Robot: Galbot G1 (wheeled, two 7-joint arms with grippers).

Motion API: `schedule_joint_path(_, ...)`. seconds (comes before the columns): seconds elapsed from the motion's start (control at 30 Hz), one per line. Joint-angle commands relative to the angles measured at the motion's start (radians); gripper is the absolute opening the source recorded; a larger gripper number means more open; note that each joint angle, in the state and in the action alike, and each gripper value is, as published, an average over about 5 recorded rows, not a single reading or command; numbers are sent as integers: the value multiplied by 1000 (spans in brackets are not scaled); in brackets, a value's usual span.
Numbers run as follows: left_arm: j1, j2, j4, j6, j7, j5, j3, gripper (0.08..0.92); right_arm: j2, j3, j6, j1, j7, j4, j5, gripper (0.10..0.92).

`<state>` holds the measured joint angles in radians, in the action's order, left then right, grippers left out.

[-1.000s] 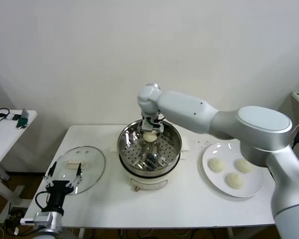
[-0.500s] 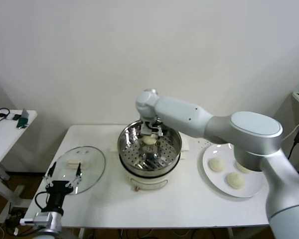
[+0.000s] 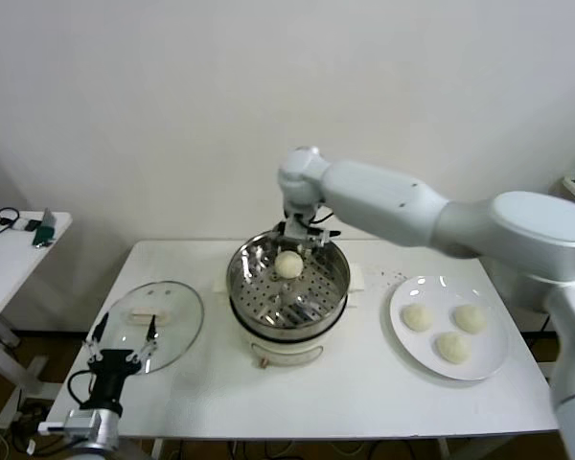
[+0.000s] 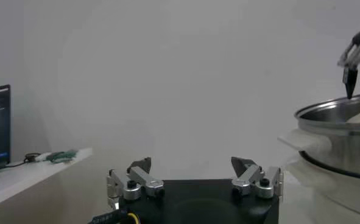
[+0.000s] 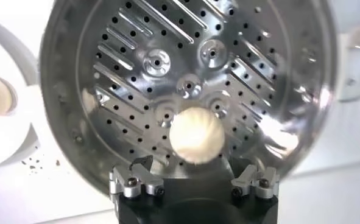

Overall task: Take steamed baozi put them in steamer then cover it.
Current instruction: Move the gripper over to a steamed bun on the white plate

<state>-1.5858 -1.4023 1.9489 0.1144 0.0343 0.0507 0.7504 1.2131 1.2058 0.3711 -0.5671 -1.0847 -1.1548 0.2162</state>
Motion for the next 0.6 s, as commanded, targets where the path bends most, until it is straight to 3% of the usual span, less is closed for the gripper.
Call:
schedule_joint_path(0.03,-2,-1,3,1,0,1,-4,823,-348,76,-317,-119,117,-260,-310,823)
schedule_joint_path(0.17,-9,-3,13,3,0,-2,-10,823,-513,196,-549,-182,150,-339,-494,823)
schedule_joint_path(0.33,-16,-3,16,8,0,-3,-15,823,-637,315,-646,-216,129,-347,-652,823)
schedule_joint_path(0.43,-18,-2,16,11,0,-3,-16,823,-683,361,-658,-199,121,-333,-668,823)
schedule_joint_path(0.6,-22,1,21,7,3,-1,-15,823,-719,253,-644,-20,81,-284,-542,823)
